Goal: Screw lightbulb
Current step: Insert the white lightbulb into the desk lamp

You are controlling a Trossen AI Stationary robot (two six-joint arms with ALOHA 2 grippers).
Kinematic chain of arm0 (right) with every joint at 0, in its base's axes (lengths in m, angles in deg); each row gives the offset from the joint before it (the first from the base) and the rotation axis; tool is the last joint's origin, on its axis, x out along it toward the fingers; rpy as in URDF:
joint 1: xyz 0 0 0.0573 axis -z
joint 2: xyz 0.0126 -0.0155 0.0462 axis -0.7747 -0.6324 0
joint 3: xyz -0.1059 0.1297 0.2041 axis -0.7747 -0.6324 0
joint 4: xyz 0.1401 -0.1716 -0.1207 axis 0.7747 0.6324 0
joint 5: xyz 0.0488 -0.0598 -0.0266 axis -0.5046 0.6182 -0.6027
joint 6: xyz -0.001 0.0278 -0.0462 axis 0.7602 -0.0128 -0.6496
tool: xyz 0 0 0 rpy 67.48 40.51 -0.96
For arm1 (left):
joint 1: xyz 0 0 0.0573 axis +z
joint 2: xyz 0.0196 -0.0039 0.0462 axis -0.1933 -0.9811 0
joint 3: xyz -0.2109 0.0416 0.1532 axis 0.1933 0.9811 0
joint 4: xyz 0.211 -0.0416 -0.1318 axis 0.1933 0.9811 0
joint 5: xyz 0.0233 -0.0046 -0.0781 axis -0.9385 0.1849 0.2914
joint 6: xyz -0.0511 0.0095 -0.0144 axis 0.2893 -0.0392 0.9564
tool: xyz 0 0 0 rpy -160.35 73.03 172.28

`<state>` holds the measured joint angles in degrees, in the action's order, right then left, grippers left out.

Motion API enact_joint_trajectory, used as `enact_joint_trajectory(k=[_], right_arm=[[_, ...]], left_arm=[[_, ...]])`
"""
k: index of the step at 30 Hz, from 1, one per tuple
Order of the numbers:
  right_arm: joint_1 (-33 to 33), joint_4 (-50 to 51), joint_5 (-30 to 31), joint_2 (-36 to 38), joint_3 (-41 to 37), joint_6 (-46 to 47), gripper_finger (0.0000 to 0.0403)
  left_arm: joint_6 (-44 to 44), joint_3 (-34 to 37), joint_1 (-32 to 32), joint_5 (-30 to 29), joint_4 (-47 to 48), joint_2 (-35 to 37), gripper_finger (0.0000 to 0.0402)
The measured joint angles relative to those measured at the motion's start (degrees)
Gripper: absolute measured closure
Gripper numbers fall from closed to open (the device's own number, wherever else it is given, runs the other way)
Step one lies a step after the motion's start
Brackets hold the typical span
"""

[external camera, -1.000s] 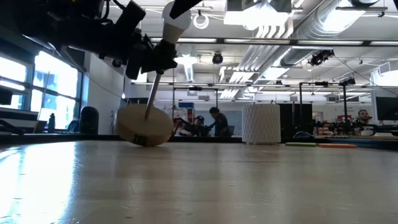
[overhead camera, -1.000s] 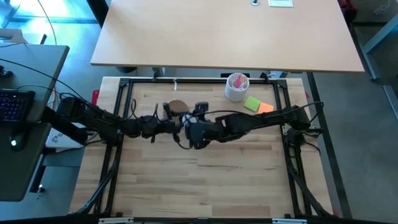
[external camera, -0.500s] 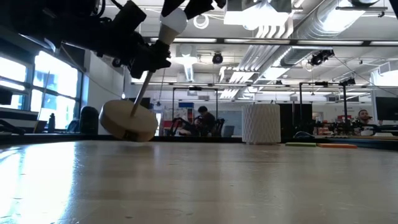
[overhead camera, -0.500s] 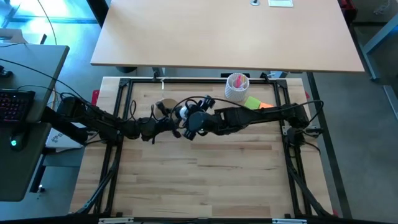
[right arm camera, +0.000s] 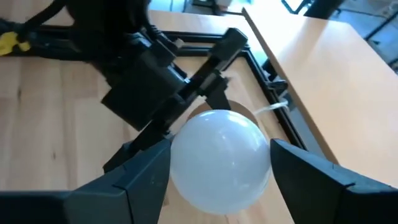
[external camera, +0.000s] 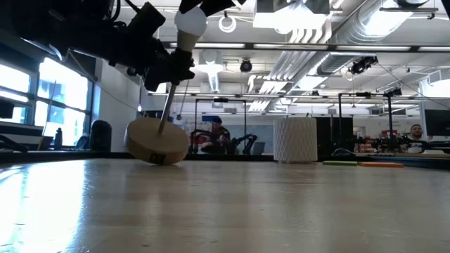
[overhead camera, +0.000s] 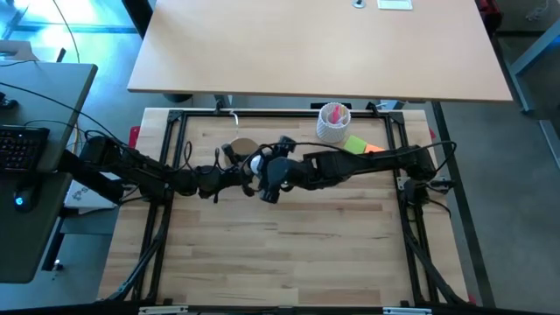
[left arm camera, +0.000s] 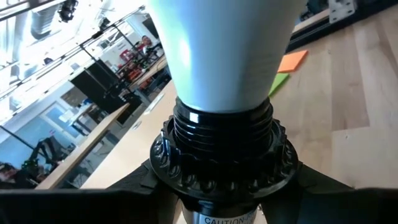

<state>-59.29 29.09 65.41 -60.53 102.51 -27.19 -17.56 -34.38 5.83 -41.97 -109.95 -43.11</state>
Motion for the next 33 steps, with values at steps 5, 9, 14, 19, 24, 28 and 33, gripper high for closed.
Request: enact_joint_trajectory(k=[5, 9, 14, 19, 24, 28, 33], right_arm=[[0.0, -0.2, -1.9, 0.0, 0.0, -1.3, 0.0099], [0.2, -1.6, -1.9, 0.0, 0.0, -6.5, 0.0077], [0.2, -1.7, 0.6, 0.1, 3.1, -19.4, 0.0073], [-0.7, 0.8, 1.0, 0.2, 7.3, -31.0, 0.0073], [-1.9, 12.3, -5.4, 0.2, 12.5, -32.2, 0.0073], [-2.9, 20.3, -3.5, 0.2, 13.4, -34.1, 0.0073], [-4.1, 24.9, 5.4, 0.2, 13.4, -50.4, 0.0073]], left_arm=[[-0.2, 0.0, 0.0, 0.3, 0.6, 0.0, 0.0243], [0.0, -0.1, 0.1, 1.0, 0.5, 0.0, 0.0243], [0.3, -0.2, 0.2, 2.0, 1.8, 0.1, 0.0243], [0.6, -0.3, 0.6, 5.2, 3.0, 0.2, 0.0243], [-0.2, -0.3, 0.9, 6.7, 3.3, 0.2, 0.0243], [-0.4, -0.3, 0.9, 10.4, 3.6, 0.2, 0.0243], [0.2, -0.2, 1.5, 12.5, 3.6, 0.2, 0.0243]])
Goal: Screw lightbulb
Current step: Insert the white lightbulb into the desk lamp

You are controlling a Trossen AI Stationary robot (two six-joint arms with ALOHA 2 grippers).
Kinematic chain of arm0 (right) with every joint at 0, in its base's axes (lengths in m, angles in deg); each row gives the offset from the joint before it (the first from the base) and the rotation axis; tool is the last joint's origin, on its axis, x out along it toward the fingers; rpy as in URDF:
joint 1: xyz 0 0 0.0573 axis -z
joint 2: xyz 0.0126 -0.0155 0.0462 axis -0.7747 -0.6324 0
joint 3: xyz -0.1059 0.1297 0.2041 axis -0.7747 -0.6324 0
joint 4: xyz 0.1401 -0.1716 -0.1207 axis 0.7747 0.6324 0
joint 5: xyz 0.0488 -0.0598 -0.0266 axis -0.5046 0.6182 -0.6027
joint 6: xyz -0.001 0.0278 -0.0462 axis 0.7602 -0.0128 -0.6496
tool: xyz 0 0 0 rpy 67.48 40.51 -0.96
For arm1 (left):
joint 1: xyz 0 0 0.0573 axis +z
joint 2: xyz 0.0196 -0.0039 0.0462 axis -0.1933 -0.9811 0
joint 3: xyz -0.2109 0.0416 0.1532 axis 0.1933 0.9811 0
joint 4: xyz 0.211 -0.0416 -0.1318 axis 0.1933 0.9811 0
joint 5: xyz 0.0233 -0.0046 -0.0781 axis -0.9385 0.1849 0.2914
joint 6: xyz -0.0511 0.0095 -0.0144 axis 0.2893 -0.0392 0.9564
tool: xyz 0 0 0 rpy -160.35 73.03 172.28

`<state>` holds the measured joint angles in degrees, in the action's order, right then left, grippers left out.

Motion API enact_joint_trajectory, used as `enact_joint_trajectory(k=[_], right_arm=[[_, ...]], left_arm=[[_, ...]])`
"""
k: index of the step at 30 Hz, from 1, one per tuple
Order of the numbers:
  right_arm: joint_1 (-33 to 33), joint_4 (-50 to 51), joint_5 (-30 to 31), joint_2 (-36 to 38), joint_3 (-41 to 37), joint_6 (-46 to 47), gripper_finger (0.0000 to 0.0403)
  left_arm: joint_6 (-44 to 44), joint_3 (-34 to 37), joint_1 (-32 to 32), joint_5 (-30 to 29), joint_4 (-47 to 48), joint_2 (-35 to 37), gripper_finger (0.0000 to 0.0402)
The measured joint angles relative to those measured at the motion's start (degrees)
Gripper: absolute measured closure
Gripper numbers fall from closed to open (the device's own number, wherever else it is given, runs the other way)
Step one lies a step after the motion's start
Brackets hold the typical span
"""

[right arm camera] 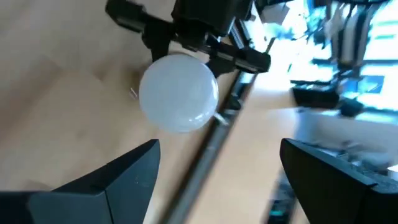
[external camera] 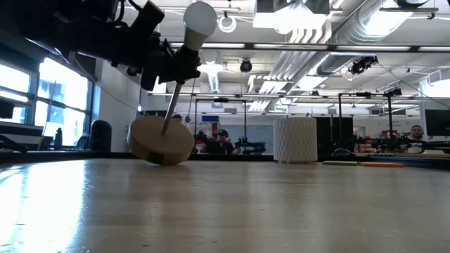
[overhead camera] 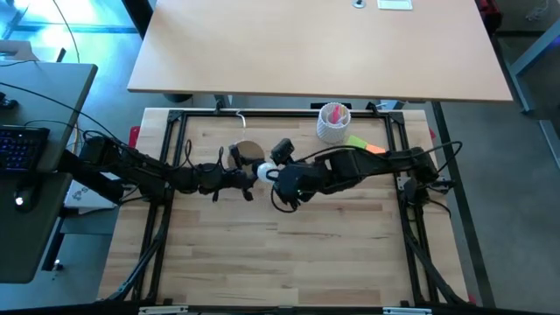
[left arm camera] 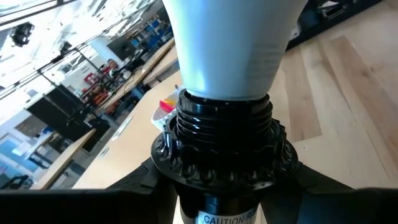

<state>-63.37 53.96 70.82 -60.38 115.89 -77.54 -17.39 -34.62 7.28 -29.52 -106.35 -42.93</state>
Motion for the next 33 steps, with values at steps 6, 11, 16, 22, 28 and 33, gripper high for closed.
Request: enact_joint_trajectory(k=[6, 11, 16, 22, 28, 33], right_arm=[[0.0, -0.5, -5.7, 0.0, -0.1, -2.4, 0.0073], [1.0, -1.0, -7.3, 0.0, -0.1, -2.4, 0.0073], [2.4, -2.0, -12.7, 0.0, -0.2, -3.8, 0.0073], [2.4, -5.4, -16.1, -3.4, -0.2, -9.8, 0.0073], [2.4, -5.9, -8.8, -6.4, -0.2, -11.4, 0.0073], [2.5, -5.3, -8.5, -6.5, -0.2, -4.9, 0.0074]], left_arm=[[0.2, 0.0, 0.5, 0.9, -0.2, 0.0, 0.0243], [0.0, 0.0, 0.6, 3.7, -0.2, -0.1, 0.0243], [0.4, 0.0, 0.5, 4.2, 0.0, 0.0, 0.0243], [0.5, 0.0, 0.5, 4.4, 0.1, -0.1, 0.0243], [0.5, 0.1, 0.5, 4.4, 0.1, -0.1, 0.0243], [0.2, 0.1, 0.5, 4.5, 0.2, -0.1, 0.0243]])
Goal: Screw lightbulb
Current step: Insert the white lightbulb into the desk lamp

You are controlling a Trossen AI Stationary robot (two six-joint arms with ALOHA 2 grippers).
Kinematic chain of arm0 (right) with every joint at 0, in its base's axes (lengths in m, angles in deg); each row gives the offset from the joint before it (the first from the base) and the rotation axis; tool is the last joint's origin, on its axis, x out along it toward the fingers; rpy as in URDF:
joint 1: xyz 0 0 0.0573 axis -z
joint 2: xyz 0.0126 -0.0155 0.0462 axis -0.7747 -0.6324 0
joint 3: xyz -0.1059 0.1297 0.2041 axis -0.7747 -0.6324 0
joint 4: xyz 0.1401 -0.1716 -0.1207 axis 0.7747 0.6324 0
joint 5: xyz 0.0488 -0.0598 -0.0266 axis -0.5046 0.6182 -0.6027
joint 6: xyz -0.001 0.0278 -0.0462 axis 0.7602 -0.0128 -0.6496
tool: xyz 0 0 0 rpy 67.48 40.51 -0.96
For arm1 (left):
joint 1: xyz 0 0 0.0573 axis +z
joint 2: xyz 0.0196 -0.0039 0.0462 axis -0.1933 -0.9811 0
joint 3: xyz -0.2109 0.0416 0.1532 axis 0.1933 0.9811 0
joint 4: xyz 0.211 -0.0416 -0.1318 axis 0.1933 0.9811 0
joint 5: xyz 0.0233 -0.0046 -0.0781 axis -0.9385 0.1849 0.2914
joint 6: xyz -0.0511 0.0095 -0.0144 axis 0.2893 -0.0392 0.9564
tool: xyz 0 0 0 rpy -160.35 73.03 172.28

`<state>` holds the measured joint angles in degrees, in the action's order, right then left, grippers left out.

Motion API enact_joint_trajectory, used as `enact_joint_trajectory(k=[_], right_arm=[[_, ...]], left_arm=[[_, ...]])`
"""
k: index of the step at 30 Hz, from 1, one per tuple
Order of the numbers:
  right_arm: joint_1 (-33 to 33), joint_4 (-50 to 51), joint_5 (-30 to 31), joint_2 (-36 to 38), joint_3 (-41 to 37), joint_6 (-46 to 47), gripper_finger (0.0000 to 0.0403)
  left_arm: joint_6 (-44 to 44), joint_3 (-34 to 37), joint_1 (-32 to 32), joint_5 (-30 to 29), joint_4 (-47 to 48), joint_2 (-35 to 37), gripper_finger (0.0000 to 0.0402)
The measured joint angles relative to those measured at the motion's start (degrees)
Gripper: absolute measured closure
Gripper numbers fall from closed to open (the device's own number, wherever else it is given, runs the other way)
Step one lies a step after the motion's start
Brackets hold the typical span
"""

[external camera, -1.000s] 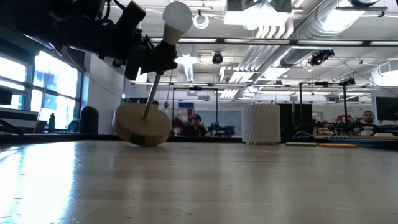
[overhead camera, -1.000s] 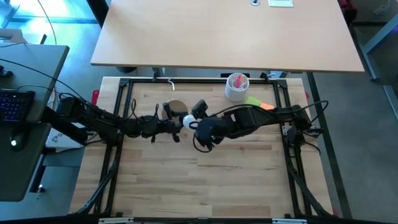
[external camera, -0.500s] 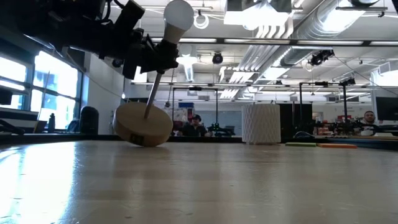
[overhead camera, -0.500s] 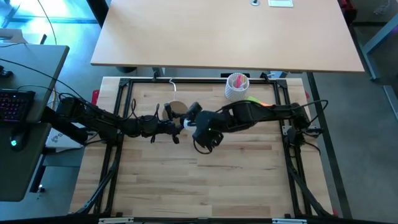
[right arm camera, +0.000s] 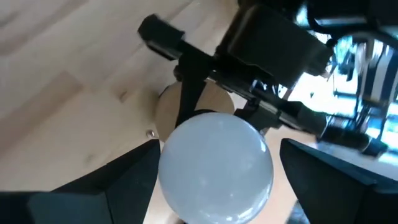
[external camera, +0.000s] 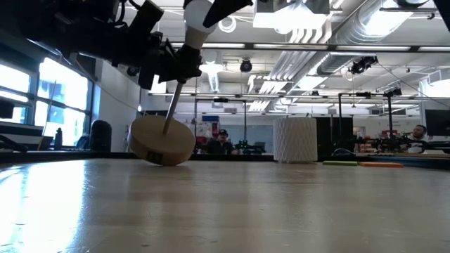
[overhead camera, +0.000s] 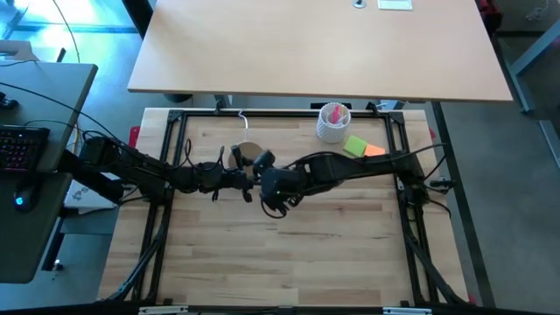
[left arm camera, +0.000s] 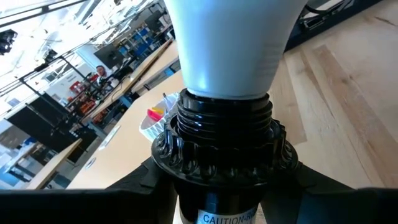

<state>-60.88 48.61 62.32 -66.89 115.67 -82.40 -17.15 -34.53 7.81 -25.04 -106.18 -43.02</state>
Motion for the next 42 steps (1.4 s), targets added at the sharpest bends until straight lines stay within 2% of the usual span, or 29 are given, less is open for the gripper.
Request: enact_joint_trajectory(k=[5, 11, 18, 21, 23, 32, 42], right_arm=[[0.1, 1.5, 0.6, 0.0, 0.0, 9.7, 0.0097], [0.1, 1.9, 3.2, 0.0, 0.0, 26.5, 0.0144], [0.8, -2.0, 5.2, -1.0, 0.1, 52.3, 0.0157], [1.2, -3.5, 7.7, -1.5, 0.1, 65.2, 0.0158], [1.2, -4.2, 9.6, -1.8, 0.1, 70.7, 0.0158], [1.7, -5.2, 7.6, -1.9, 0.1, 63.5, 0.015], [2.5, -5.1, 2.2, -2.0, 1.1, 53.4, 0.0073]], left_arm=[[0.2, 0.0, 0.0, 0.0, -0.2, 0.0, 0.0243], [0.3, 0.1, -0.1, -2.0, -2.3, -0.2, 0.0243], [2.8, 0.2, -0.5, -8.9, -3.0, -0.2, 0.0243], [2.7, 0.2, -0.9, -13.1, -3.3, -0.2, 0.0243], [2.3, 0.2, -1.0, -14.3, -3.5, -0.2, 0.0243], [2.7, 0.2, -0.9, -14.7, -4.0, -0.4, 0.0243], [2.9, 0.1, -0.9, -13.5, -4.6, -1.1, 0.0243]])
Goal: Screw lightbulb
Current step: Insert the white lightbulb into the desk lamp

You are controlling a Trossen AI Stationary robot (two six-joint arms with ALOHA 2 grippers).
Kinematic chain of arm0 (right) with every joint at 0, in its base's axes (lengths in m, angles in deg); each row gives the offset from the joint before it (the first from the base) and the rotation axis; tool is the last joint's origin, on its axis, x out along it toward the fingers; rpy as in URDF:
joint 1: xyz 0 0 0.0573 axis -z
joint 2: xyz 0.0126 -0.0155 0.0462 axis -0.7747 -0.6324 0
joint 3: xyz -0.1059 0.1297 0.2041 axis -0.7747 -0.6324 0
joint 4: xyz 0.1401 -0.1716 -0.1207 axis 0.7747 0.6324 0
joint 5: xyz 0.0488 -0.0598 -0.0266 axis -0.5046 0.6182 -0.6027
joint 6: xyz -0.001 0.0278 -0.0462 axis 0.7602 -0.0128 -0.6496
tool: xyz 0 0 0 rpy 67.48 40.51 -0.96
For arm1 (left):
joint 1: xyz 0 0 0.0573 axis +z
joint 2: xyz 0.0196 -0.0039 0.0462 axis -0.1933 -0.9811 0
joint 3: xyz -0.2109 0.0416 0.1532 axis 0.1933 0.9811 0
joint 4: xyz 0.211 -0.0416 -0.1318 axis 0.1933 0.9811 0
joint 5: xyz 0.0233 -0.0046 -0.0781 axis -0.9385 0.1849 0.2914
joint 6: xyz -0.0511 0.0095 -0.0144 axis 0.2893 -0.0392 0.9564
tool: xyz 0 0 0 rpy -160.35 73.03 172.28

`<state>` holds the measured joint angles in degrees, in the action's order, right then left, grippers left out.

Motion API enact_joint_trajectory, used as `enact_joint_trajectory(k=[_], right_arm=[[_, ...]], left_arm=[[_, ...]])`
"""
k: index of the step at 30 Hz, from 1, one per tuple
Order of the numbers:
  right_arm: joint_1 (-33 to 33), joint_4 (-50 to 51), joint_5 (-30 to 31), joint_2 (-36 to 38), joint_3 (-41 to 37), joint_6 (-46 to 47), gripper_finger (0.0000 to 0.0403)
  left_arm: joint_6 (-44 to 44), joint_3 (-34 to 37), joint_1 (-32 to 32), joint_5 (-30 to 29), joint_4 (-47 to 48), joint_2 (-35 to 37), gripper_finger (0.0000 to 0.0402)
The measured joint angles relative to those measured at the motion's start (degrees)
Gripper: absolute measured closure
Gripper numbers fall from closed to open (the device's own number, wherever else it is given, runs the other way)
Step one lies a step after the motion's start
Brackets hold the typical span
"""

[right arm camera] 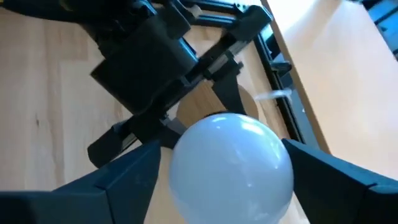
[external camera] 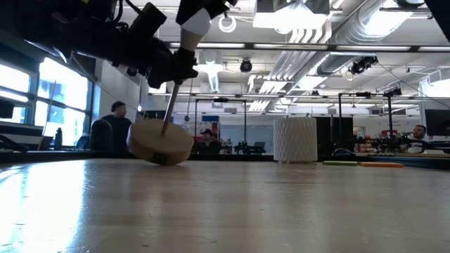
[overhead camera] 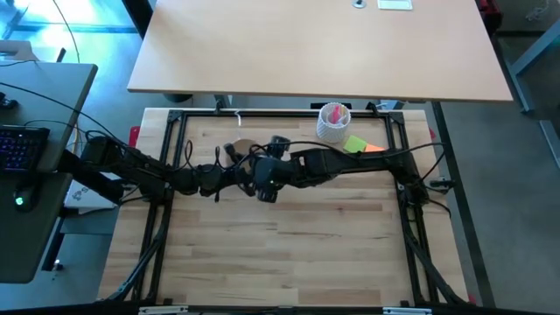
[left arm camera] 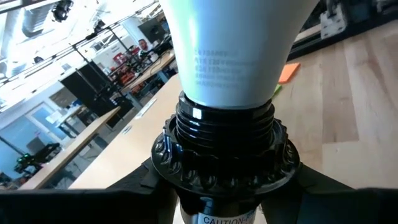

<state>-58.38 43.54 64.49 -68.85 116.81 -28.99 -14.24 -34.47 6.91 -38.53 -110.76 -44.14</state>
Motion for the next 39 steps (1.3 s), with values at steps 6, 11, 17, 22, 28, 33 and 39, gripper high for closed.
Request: enact_joint_trajectory(k=[6, 11, 17, 22, 28, 33, 39], right_arm=[[-0.7, -0.2, -0.4, 0.0, 5.1, -17.7, 0.007], [-1.2, 1.1, -4.2, 0.0, 7.8, -39.9, 0.0069], [-1.0, 9.0, -5.9, 0.0, 7.4, -59.4, 0.0069], [-0.5, 10.4, -5.4, 0.0, 4.3, -59.5, 0.0069], [-0.5, 5.6, -2.9, 0.1, 0.4, -52.4, 0.0078], [-0.9, 4.4, 0.3, 0.0, -0.3, -44.4, 0.0125], [-1.2, 3.9, 2.2, 0.0, -0.4, -32.0, 0.0167]], left_arm=[[0.5, -0.1, 0.1, 1.0, -0.4, -0.1, 0.0243], [0.3, -0.1, 0.1, 1.3, -0.2, -0.1, 0.0243], [-2.8, -0.1, 0.1, 5.6, 1.0, -0.1, 0.0241], [-2.7, -0.1, 0.1, 6.3, 1.2, 0.0, 0.024], [-2.9, -0.1, 0.1, 6.5, 1.3, 0.0, 0.0239], [-2.6, -0.1, 0.1, 6.5, 1.2, 0.0, 0.0239], [-2.3, -0.1, 0.0, 4.5, 0.9, -0.1, 0.0239]])
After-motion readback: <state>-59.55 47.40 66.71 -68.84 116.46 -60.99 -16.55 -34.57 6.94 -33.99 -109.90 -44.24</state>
